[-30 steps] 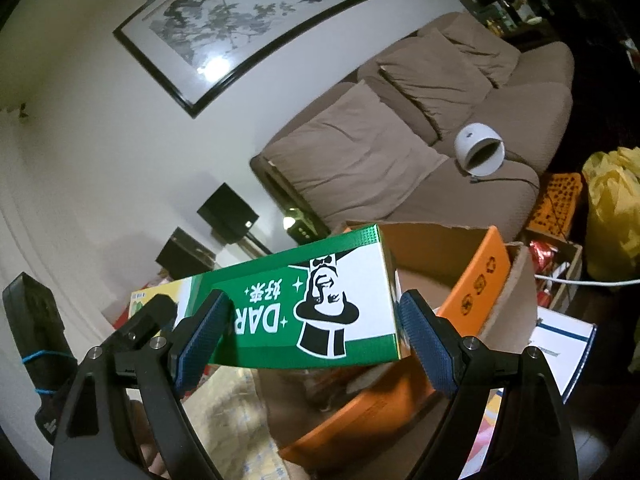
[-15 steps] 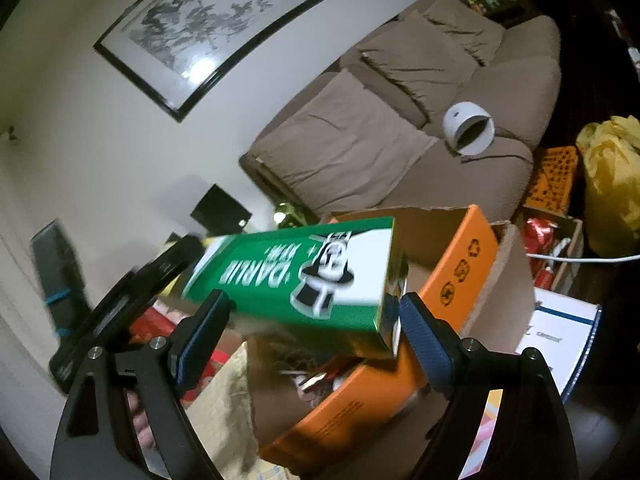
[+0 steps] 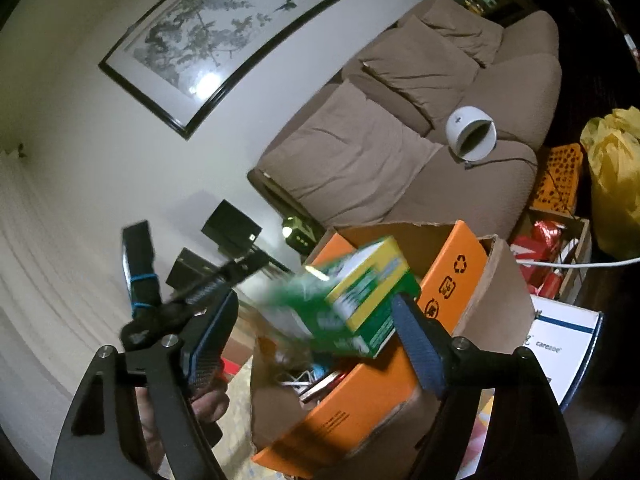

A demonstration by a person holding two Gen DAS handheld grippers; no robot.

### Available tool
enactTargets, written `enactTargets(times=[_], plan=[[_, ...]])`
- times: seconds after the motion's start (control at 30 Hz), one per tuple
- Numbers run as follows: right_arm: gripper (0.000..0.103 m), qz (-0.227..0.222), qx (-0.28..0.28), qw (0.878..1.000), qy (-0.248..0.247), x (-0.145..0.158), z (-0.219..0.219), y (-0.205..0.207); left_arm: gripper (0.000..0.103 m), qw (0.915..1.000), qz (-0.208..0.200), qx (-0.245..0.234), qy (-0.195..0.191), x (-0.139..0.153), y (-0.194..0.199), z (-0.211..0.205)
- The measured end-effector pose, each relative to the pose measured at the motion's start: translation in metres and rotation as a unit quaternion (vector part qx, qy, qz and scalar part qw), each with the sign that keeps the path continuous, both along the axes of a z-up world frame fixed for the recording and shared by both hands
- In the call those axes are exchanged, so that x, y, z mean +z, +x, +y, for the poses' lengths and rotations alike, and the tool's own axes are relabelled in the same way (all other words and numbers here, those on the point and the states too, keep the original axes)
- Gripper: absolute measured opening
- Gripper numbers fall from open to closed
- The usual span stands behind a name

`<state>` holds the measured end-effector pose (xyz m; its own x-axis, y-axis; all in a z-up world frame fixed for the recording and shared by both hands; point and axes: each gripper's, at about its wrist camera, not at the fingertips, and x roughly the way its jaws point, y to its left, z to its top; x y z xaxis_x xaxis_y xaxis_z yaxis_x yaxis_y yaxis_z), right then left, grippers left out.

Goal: Organize objects

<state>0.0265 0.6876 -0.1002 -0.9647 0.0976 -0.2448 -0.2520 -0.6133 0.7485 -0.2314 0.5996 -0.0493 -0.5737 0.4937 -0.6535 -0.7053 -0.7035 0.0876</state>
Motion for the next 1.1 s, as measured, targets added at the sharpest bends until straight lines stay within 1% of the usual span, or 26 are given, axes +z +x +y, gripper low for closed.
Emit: enactTargets(times=[0.07,0.23,0.33,0.47,0.53,0.6,0.63,0.7,0.8,0.9,0.97,1.1], plan=[[0.081,-0.011,-0.002,1.0,0.014,0.002,-0.003,-0.002,0.102,1.0,-0.001,0.009,0.001,0.0,-0.004,-0.009],[0.081,-0.016,0.009,0.999,0.034,0.007,-0.01,-0.009,0.102,0.9999,-0.001,0.011,0.009,0.013,-0.009,-0.032],[0.081,-0.034,0.013,0.998,0.045,0.008,-0.015,-0.013,0.103,0.9999,0.008,0.009,-0.001,0.021,-0.009,-0.045],[0.081,-0.064,0.018,0.995,0.069,0.012,-0.026,-0.02,0.103,0.999,0.026,0.006,-0.035,0.026,-0.001,-0.066],[0.081,-0.095,0.022,0.991,0.093,0.018,-0.037,-0.025,0.103,0.9987,0.029,0.005,-0.043,0.028,0.004,-0.076],[0.081,-0.121,0.025,0.985,0.121,0.028,-0.05,-0.028,0.103,0.9991,0.02,-0.006,-0.036,0.032,0.011,-0.092],[0.081,-0.126,0.027,0.982,0.135,0.031,-0.056,-0.028,0.103,0.9994,0.015,-0.01,-0.031,0.034,0.015,-0.098],[0.083,-0.132,0.032,0.977,0.163,0.04,-0.07,-0.029,0.103,0.9996,0.019,-0.009,-0.021,0.039,0.022,-0.114],[0.084,-0.151,0.028,0.969,0.191,0.05,-0.086,-0.033,0.103,0.9996,0.023,-0.008,-0.014,0.044,0.031,-0.138],[0.085,-0.177,0.021,0.962,0.209,0.058,-0.101,-0.036,0.103,0.9999,0.013,-0.005,0.003,0.049,0.035,-0.163],[0.085,-0.198,0.009,0.958,0.21,0.062,-0.106,-0.039,0.103,0.9999,0.01,0.003,0.009,0.052,0.034,-0.178],[0.086,-0.227,-0.014,0.949,0.219,0.067,-0.121,-0.04,0.103,0.9988,0.019,0.044,0.013,0.053,0.037,-0.209]])
